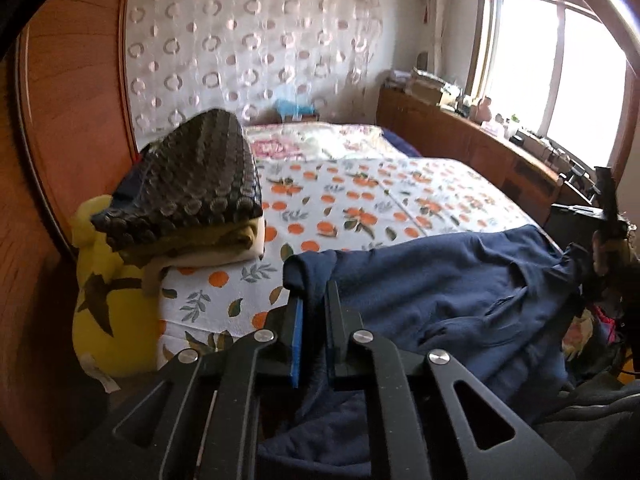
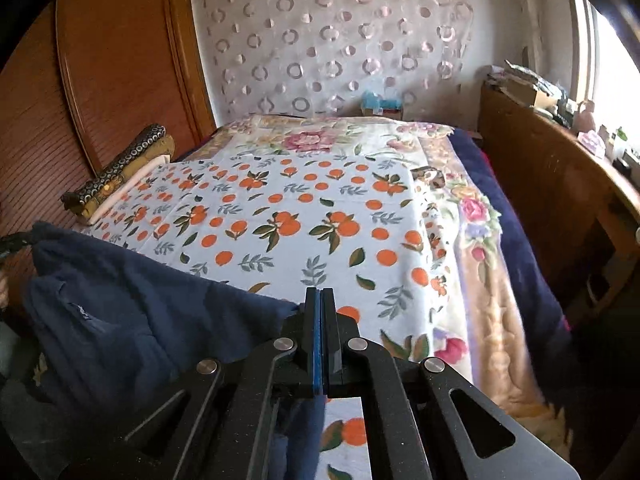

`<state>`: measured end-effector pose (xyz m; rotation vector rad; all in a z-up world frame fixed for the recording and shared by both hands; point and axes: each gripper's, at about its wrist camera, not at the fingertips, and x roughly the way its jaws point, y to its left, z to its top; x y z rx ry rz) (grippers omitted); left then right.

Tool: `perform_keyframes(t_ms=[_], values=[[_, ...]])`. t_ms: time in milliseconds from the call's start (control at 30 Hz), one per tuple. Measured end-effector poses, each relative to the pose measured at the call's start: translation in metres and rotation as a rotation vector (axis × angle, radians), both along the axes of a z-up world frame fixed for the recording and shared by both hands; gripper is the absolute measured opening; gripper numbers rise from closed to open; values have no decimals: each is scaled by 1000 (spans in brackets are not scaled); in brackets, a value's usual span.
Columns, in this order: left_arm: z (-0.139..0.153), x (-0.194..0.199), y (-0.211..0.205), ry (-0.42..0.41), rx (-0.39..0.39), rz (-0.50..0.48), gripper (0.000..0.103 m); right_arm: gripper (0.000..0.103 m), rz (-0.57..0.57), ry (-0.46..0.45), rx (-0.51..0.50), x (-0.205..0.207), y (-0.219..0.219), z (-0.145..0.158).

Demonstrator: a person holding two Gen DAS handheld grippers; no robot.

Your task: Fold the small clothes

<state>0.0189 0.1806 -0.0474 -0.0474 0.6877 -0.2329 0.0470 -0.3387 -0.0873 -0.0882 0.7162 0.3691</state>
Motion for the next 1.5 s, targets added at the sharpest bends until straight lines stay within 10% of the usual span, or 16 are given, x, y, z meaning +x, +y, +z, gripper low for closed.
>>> perform_keyframes(t_ms=[200,333,400,600,767,833,900,1000,1267,1333,1400,1500], values=[[4,-7,-2,-9,-14,-9,9,34,28,76,-36,26,27,-21],[-7,-10,0,11,-4,6,9,34,12,180,11,50,24,-36],[-10,-10,2,16,-11,16,9,5,32,202,59,53,21,-37],[-10,-10,7,-2,-16,46,9,3,-138,36,215,21,-34,-1],[-9,-9,5,-7,-12,43,9,4,-159,23,81,13,-27,-1],[-9,-8,4,-6,-17,40,9,12,-180,11,47,17,-25,-2],[-9,-7,4,-7,-9,43,9,50,-165,10,58,18,-20,-4],[-9,-6,3,-4,-11,40,9,71,-98,63,40,30,0,-18],[-13,-5,2,3,-22,39,9,71,18,166,-27,59,20,-50],[-12,-7,2,-7,-36,35,9,56,57,162,-14,57,24,-49],[-7,-10,2,-24,-47,28,9,14,106,166,-16,50,30,-49],[11,-19,-1,-78,-58,17,9,11,134,107,18,33,26,-36]])
